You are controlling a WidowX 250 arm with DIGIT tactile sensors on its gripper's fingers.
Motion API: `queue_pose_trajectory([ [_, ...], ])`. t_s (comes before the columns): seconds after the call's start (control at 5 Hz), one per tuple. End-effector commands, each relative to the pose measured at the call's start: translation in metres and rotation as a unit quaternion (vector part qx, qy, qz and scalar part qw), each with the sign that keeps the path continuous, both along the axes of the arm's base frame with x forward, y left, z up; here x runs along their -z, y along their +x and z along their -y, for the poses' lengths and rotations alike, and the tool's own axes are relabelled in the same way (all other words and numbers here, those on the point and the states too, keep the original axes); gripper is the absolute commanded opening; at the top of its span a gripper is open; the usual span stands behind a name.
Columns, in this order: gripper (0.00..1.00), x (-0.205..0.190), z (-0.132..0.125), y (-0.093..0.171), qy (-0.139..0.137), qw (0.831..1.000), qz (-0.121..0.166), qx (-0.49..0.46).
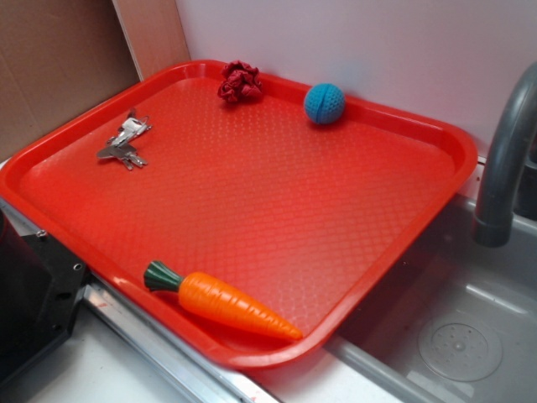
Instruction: Grab the red paper.
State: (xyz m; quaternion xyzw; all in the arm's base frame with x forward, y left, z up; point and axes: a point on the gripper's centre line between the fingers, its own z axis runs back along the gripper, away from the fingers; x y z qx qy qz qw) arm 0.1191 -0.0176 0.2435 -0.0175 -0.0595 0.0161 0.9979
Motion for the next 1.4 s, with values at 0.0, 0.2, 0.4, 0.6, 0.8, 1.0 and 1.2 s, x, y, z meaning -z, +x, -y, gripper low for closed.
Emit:
queue_pose_trajectory([
  [0.0,1.0,0.0,0.0,0.0,0.0,1.0,0.0,0.0],
  [0.2,1.0,0.034,-0.042,0.03,0.065,0.994,-0.018,-0.081],
  [0.4,1.0,0.081,-0.07,0.075,0.068,0.991,0.029,-0.107],
  [0.6,1.0,0.125,-0.078,0.121,0.09,0.989,0.054,-0.1],
  [0.8,1.0,0.108,-0.061,0.112,0.094,0.989,0.042,-0.104],
  [1.0,1.0,0.108,-0.061,0.112,0.094,0.989,0.042,-0.104],
  [1.2,1.0,0.108,-0.061,0.112,0.094,0.989,0.042,-0.104],
])
